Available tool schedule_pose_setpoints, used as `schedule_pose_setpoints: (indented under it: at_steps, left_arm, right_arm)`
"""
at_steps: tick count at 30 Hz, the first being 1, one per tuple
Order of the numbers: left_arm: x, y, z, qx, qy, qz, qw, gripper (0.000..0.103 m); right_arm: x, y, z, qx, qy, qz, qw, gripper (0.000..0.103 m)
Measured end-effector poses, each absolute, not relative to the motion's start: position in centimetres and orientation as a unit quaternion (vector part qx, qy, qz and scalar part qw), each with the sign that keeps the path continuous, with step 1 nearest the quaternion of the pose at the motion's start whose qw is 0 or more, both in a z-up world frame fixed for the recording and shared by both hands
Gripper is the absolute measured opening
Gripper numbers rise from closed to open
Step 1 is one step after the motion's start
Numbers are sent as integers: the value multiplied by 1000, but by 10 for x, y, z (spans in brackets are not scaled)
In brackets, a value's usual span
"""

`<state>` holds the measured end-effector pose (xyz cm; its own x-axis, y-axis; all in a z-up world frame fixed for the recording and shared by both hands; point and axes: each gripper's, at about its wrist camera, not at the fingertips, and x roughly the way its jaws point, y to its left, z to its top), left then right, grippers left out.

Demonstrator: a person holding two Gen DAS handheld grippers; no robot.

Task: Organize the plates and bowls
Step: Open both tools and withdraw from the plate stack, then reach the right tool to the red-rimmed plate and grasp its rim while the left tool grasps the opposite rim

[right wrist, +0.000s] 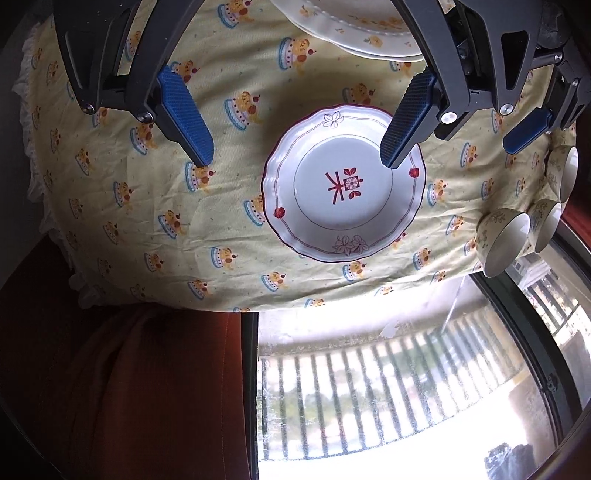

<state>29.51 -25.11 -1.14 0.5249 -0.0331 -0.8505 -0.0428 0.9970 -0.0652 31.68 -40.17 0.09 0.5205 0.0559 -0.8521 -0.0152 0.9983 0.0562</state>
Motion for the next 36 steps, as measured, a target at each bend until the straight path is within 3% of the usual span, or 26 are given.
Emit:
schedule_pose_setpoints:
  at_steps: [14,30,36]
  left_arm:
    - [358,-266,-60,-52,509,33,858,80]
    - [374,-276,-94,-43,534,44,843,66]
    - [370,-276,-94,-49,537,42,841,65]
  right_arm:
    - [389,-412,-49,30,504,34,863,92]
    - [413,-412,-93,44,542,69,836,61]
    - [411,-411,-94,50,550,53,832,61]
